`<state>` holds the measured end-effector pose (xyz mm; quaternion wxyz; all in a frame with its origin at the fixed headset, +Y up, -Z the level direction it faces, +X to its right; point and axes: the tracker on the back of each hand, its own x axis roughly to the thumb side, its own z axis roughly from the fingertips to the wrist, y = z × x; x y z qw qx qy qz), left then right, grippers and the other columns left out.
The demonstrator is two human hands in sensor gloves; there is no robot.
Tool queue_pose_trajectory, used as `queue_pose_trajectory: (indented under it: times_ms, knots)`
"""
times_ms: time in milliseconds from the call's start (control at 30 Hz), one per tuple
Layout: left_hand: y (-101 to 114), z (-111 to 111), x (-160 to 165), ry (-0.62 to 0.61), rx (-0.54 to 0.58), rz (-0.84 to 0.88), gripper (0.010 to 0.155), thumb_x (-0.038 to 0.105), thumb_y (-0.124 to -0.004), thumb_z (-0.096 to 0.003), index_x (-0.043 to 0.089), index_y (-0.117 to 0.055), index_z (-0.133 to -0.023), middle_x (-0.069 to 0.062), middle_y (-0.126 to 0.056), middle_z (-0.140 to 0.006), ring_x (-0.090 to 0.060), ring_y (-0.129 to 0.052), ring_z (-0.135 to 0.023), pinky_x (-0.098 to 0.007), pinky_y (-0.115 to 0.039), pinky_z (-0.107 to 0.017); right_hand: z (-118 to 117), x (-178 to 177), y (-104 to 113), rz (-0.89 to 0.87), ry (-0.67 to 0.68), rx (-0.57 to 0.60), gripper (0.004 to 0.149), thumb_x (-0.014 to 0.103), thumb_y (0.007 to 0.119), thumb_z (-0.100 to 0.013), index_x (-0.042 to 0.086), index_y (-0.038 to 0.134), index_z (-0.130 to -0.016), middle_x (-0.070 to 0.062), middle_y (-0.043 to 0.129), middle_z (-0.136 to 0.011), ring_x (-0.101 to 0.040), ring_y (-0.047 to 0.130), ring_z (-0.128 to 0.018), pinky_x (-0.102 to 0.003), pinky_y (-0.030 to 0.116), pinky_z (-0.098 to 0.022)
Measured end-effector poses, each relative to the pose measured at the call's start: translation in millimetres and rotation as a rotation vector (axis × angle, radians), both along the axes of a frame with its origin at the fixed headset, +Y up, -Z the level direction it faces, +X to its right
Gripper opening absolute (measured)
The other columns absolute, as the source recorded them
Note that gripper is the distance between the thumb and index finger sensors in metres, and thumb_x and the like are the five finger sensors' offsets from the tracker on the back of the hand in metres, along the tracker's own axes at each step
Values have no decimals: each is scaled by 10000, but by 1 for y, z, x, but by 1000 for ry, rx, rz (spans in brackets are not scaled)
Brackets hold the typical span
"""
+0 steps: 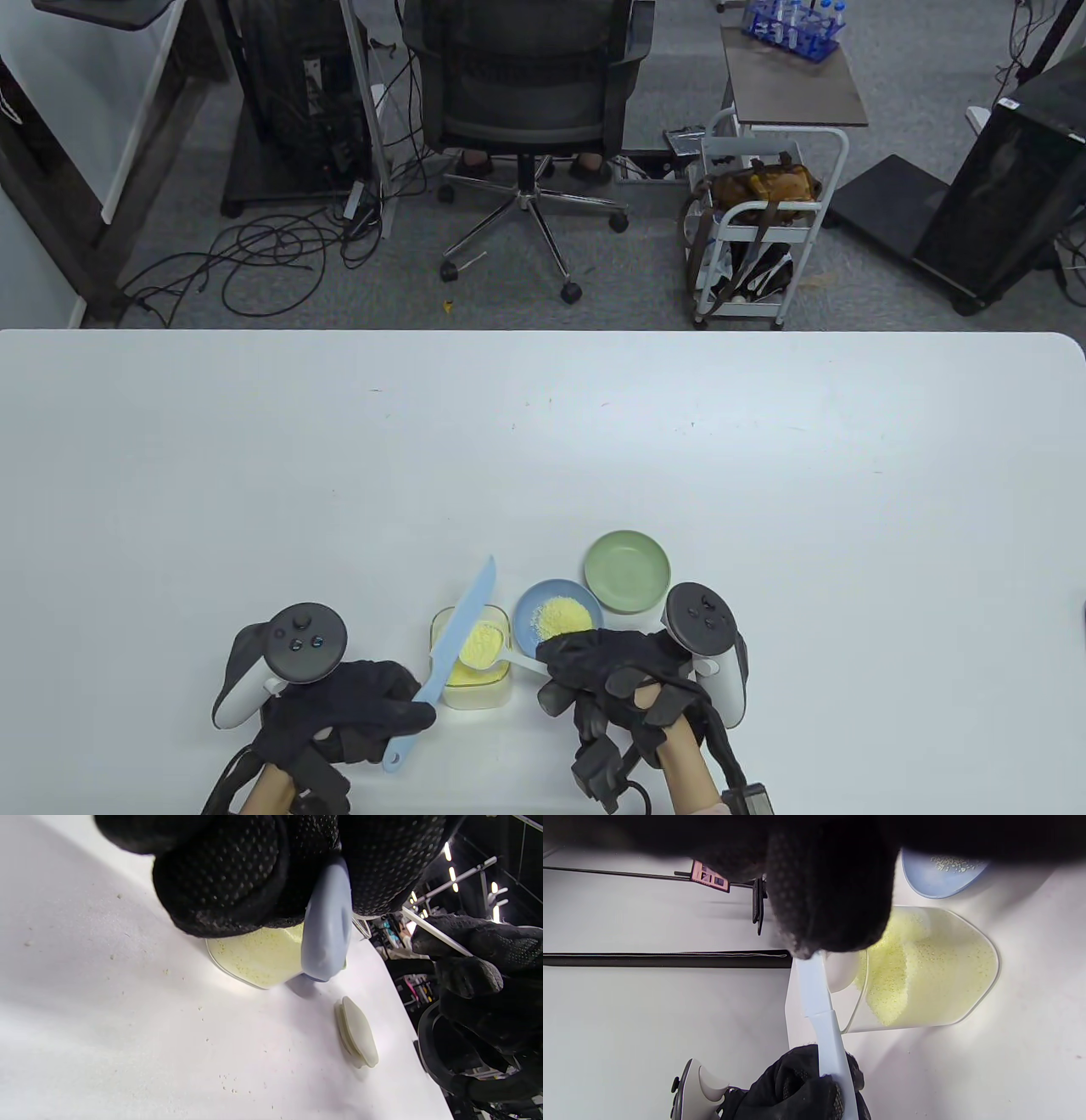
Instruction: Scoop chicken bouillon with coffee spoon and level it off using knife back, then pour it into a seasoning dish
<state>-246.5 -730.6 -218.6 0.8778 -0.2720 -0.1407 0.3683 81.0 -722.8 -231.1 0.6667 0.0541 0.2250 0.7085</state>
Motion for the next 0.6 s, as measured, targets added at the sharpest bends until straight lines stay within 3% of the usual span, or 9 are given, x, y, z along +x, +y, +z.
queue_pose_trajectory:
  times_ms: [67, 200, 333, 600]
  knots:
    - [1, -1, -5, 29, 4, -8, 482, 432, -909, -433, 63, -863, -740, -91, -993, -474, -202, -1002, -267, -275, -806, -225, 0, 1, 1, -24, -3, 4, 396, 140, 798, -370, -133, 780, -657, -316, 941, -304, 36, 913, 110, -279, 884, 98]
    - [-4, -7, -29, 251, 12, -5, 478, 418, -885, -438, 71, -848, -764, -101, -985, -511, -218, -1002, -300, -283, -804, -244, 1, 4, 1, -30, -14, 14, 396, 142, 798, -370, -131, 781, -657, -314, 942, -305, 36, 913, 111, -278, 884, 97]
    - [-20, -13, -46, 403, 20, -137, 490, 423, -883, -418, 75, -848, -760, -100, -987, -509, -214, -1005, -296, -281, -805, -237, 2, 5, 0, -43, -17, 15, 396, 141, 798, -371, -131, 780, -659, -315, 942, -306, 34, 914, 110, -281, 884, 95]
    - [-51, -21, -44, 413, -61, -361, 494, 446, -891, -367, 102, -860, -719, -74, -989, -468, -184, -1010, -258, -261, -810, -209, 3, 6, 1, -52, -15, 17, 398, 142, 798, -371, -132, 780, -659, -316, 942, -306, 32, 915, 110, -283, 883, 95]
